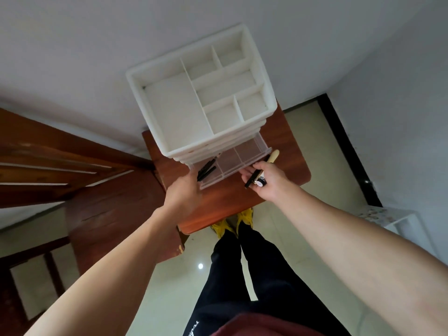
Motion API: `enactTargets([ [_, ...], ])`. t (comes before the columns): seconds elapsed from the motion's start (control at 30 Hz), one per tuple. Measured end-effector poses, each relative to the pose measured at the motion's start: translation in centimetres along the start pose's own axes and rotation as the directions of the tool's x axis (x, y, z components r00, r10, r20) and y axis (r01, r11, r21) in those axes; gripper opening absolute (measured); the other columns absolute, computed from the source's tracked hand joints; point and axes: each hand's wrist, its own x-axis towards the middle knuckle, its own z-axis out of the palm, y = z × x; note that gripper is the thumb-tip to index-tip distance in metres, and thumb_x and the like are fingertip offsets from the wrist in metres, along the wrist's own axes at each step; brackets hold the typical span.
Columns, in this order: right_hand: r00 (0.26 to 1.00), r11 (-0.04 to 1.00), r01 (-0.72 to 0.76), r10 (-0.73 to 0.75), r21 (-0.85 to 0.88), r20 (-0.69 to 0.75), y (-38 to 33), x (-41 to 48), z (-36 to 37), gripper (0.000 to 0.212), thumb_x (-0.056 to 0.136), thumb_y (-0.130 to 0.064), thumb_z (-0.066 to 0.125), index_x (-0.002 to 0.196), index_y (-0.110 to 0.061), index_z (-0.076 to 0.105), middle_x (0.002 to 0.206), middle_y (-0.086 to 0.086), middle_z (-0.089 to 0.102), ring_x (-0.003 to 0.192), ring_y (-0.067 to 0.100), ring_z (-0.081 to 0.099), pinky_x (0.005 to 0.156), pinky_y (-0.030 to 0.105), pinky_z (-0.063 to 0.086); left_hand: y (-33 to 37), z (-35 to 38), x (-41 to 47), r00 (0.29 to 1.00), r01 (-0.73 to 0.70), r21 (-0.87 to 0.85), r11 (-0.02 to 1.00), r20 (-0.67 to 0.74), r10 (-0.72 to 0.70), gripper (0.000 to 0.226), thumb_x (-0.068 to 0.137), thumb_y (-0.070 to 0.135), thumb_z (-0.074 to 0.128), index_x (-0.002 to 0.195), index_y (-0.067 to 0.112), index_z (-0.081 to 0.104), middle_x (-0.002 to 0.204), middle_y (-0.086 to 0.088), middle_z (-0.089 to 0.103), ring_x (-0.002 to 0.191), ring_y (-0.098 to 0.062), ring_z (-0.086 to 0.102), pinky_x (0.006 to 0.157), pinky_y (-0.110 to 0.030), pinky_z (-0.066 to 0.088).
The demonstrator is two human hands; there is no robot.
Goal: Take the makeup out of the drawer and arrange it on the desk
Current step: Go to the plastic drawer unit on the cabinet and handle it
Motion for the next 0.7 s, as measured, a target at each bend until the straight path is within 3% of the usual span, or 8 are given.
enactTargets([
  [0.07, 1.0, 1.0, 0.004, -0.004, -0.011, -0.004, -0.3, 0.0, 0.8, 0.015, 0.098, -0.003, 0.046, 0.108, 0.001, 0.056, 0.101, 0.019, 0.07, 0.086, 0.03, 0.072, 0.065, 0.038, 0.055, -1.1, -0.4, -1.4, 0.999, 0.039, -0.03, 0.999, -0.03, -0.04, 0.011, 0.093, 0.012, 0.046, 0.103, 0.014, 0.042, 0.084, -0.01, 0.06, 0.066, -0.026, 0.052, 0.054, -0.034, 0.036],
  [0.13, 1.0, 1.0, 0.006, -0.006, -0.006, -0.001, -0.5, 0.0, 1.7, 0.013, 0.098, -0.003, 0.047, 0.105, 0.001, 0.057, 0.105, 0.02, 0.07, 0.091, 0.03, 0.072, 0.067, 0.038, 0.056, -2.2, -0.6, -2.6, 0.995, 0.079, -0.079, 0.994, -0.055, -0.083, 0.01, 0.094, 0.012, 0.044, 0.092, 0.015, 0.036, 0.073, -0.005, 0.053, 0.062, -0.027, 0.048, 0.053, -0.035, 0.034],
  [0.27, 0.999, 1.0, 0.023, -0.024, 0.018, 0.039, -0.8, -0.1, 3.9, 0.018, 0.096, -0.001, 0.05, 0.112, -0.001, 0.058, 0.112, 0.018, 0.07, 0.093, 0.03, 0.072, 0.07, 0.039, 0.056, -3.9, -0.1, -4.1, 0.979, 0.169, -0.355, 0.919, -0.051, -0.2, 0.006, 0.089, 0.005, 0.044, 0.095, 0.008, 0.045, 0.077, -0.01, 0.056, 0.066, -0.029, 0.053, 0.055, -0.034, 0.039],
  [0.4, 0.998, 0.999, 0.053, -0.053, 0.01, 0.042, -1.0, 0.1, 6.4, 0.018, 0.093, 0.0, 0.056, 0.111, -0.001, 0.058, 0.11, 0.018, 0.069, 0.09, 0.029, 0.072, 0.075, 0.04, 0.059, -4.2, 0.9, -5.4, 0.951, 0.264, -0.699, 0.665, 0.075, -0.3, 0.018, 0.094, 0.002, 0.043, 0.109, 0.008, 0.051, 0.075, -0.007, 0.052, 0.061, -0.018, 0.048, 0.055, -0.032, 0.039],
  [0.57, 0.998, 0.995, 0.068, -0.067, -0.069, 0.022, -0.1, 1.0, 6.9, 0.02, 0.096, -0.004, 0.053, 0.115, 0.001, 0.058, 0.096, 0.013, 0.071, 0.081, 0.026, 0.072, 0.063, 0.036, 0.057, -5.3, 2.0, -6.3, 0.93, 0.294, -0.786, 0.544, 0.105, -0.352, 0.016, 0.096, 0.003, 0.041, 0.105, 0.01, 0.051, 0.078, -0.009, 0.052, 0.067, -0.021, 0.049, 0.06, -0.035, 0.041],
  [0.7, 0.999, 0.976, 0.026, -0.019, -0.215, 0.035, 0.6, 0.3, 6.5, 0.011, 0.098, -0.003, 0.046, 0.095, -0.001, 0.056, 0.094, 0.013, 0.068, 0.081, 0.025, 0.069, 0.066, 0.035, 0.052, -6.7, 2.4, -7.3, 0.908, 0.322, -0.813, 0.486, 0.12, -0.401, 0.016, 0.093, 0.004, 0.04, 0.096, 0.013, 0.052, 0.076, -0.011, 0.052, 0.065, -0.023, 0.047, 0.061, -0.036, 0.039],
])
